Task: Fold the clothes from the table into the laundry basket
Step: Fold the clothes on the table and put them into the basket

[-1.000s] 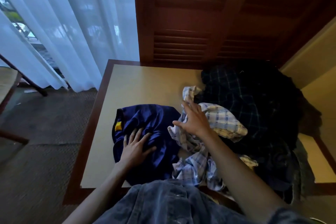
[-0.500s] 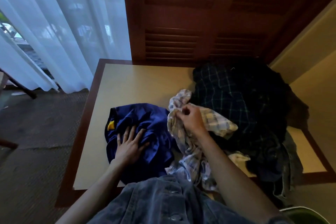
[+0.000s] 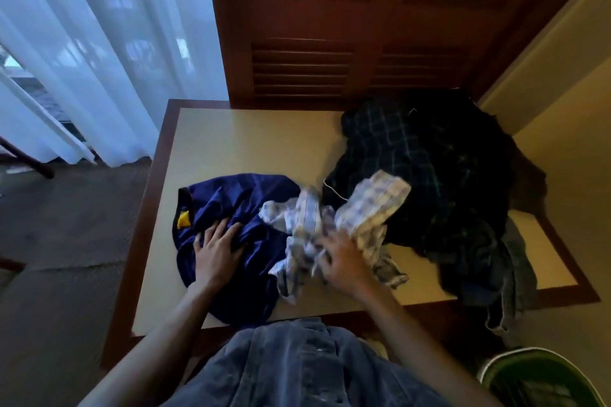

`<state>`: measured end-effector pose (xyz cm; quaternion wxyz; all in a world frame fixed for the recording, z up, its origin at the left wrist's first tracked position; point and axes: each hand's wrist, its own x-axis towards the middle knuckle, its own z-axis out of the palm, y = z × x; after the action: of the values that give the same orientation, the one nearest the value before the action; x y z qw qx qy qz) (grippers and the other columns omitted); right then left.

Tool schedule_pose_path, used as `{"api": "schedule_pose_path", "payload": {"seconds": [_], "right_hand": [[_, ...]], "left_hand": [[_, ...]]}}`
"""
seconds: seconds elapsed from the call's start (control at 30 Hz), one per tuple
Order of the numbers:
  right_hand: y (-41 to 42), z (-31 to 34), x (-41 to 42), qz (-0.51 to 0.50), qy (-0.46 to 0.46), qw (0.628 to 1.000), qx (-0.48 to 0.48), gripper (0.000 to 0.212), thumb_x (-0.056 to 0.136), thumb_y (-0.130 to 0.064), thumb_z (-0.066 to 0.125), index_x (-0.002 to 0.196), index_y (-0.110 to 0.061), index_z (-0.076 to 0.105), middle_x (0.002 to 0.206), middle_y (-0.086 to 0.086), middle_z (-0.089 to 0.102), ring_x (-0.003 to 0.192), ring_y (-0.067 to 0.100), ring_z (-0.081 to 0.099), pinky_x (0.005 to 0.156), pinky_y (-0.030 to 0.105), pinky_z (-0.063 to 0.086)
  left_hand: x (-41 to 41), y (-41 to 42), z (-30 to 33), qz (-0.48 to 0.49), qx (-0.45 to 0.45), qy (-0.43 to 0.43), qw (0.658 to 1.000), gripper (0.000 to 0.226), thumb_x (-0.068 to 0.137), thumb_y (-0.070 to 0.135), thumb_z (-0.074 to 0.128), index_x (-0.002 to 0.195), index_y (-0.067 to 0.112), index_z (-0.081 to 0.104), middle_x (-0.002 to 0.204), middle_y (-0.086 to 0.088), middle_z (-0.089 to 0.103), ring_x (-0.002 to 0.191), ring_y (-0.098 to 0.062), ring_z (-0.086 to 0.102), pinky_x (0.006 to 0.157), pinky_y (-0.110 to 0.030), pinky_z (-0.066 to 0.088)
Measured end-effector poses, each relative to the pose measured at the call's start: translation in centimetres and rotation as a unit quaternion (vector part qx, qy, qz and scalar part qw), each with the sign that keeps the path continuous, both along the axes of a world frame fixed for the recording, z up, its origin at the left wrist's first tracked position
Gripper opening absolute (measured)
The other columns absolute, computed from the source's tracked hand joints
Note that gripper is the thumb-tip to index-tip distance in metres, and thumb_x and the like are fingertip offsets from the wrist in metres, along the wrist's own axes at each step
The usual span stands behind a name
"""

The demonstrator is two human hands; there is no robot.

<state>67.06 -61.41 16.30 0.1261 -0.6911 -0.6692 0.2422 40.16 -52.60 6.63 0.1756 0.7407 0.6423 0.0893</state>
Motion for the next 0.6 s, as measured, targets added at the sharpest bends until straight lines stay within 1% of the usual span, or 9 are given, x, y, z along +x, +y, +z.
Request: {"api": "schedule_pose_path", "payload": {"seconds": [0.1,0.2,0.3,0.37,0.4,0.43,0.5,0.53,0.6], "right_hand": [[-2.6,-2.9,-0.8,0.032,-0.055,0.996,-0.065,0.032,0.090,-0.018,0.049,0.119,-0.017,0.062,0.125,0.006,0.052,0.123,0.027,0.047,0.101,0.040,0.043],[-2.5,0.8,-0.5,0.034,-0.067,0.996,-0.049,0.025,0.090,-0.020,0.052,0.113,-0.020,0.062,0.119,0.001,0.057,0.113,0.022,0.054,0.089,0.036,0.047],[-2.2,5.3,0.1,-0.063,-0.101,0.985,0.126,0.021,0.092,-0.029,0.054,0.105,-0.018,0.066,0.109,0.000,0.065,0.101,0.020,0.060,0.088,0.039,0.048],[-1.9,6.7,0.8,-0.180,-0.086,0.951,0.235,0.028,0.092,-0.037,0.058,0.108,-0.016,0.066,0.114,0.003,0.063,0.109,0.023,0.055,0.090,0.041,0.042],[-1.5,6.5,1.5,-0.232,-0.074,0.941,0.235,0.035,0.093,-0.041,0.060,0.116,-0.016,0.063,0.123,0.006,0.057,0.115,0.026,0.051,0.091,0.043,0.040],[-1.1,5.9,2.3,-0.280,-0.055,0.940,0.189,0.046,0.093,-0.048,0.060,0.127,-0.018,0.056,0.133,0.010,0.049,0.122,0.030,0.046,0.094,0.047,0.040],[-0.4,2.9,3.5,-0.362,0.029,0.932,0.021,0.067,0.090,-0.065,0.052,0.147,-0.034,0.033,0.152,0.015,0.029,0.136,0.039,0.033,0.102,0.058,0.039],[-0.5,1.4,3.4,-0.382,0.076,0.920,-0.051,0.074,0.087,-0.073,0.047,0.150,-0.044,0.022,0.157,0.015,0.023,0.140,0.042,0.030,0.105,0.061,0.038],[-1.7,-1.7,2.2,-0.369,0.117,0.915,-0.116,0.077,0.083,-0.084,0.037,0.148,-0.058,0.006,0.162,0.013,0.018,0.142,0.043,0.032,0.107,0.063,0.037]], "left_hand": [[-0.2,-1.3,-0.2,0.009,0.003,-0.001,1.000,0.053,0.091,0.050,0.062,0.140,0.032,0.053,0.156,0.000,0.040,0.145,-0.024,0.028,0.117,-0.050,0.015],[-0.2,-1.8,0.3,0.009,-0.009,0.017,1.000,0.056,0.084,0.060,0.057,0.135,0.038,0.053,0.156,0.001,0.039,0.145,-0.023,0.023,0.117,-0.052,0.005],[0.2,-1.8,2.3,0.023,0.020,-0.029,0.999,0.058,0.076,0.067,0.050,0.129,0.044,0.055,0.154,0.001,0.037,0.145,-0.024,0.020,0.117,-0.050,0.001],[1.1,-1.9,4.1,0.016,0.036,-0.060,0.997,0.059,0.078,0.069,0.047,0.133,0.046,0.052,0.156,0.001,0.032,0.146,-0.025,0.017,0.117,-0.049,0.003],[1.8,-1.8,4.9,-0.002,0.042,-0.066,0.997,0.059,0.082,0.069,0.044,0.136,0.047,0.048,0.158,0.001,0.029,0.146,-0.025,0.017,0.118,-0.049,0.005],[2.9,-1.6,5.7,-0.030,0.045,-0.070,0.996,0.058,0.086,0.069,0.042,0.140,0.048,0.044,0.160,0.001,0.026,0.147,-0.024,0.016,0.118,-0.048,0.008],[5.7,-1.2,7.2,-0.117,0.027,-0.070,0.990,0.056,0.093,0.068,0.039,0.146,0.049,0.034,0.164,0.003,0.020,0.150,-0.021,0.015,0.119,-0.049,0.011],[7.2,-1.1,7.5,-0.176,0.009,-0.058,0.983,0.056,0.094,0.066,0.040,0.147,0.049,0.031,0.164,0.005,0.019,0.150,-0.019,0.016,0.119,-0.051,0.012],[9.8,-1.9,6.6,-0.286,-0.034,-0.012,0.958,0.056,0.096,0.059,0.042,0.148,0.046,0.027,0.163,0.006,0.019,0.151,-0.021,0.016,0.119,-0.055,0.015]]}}
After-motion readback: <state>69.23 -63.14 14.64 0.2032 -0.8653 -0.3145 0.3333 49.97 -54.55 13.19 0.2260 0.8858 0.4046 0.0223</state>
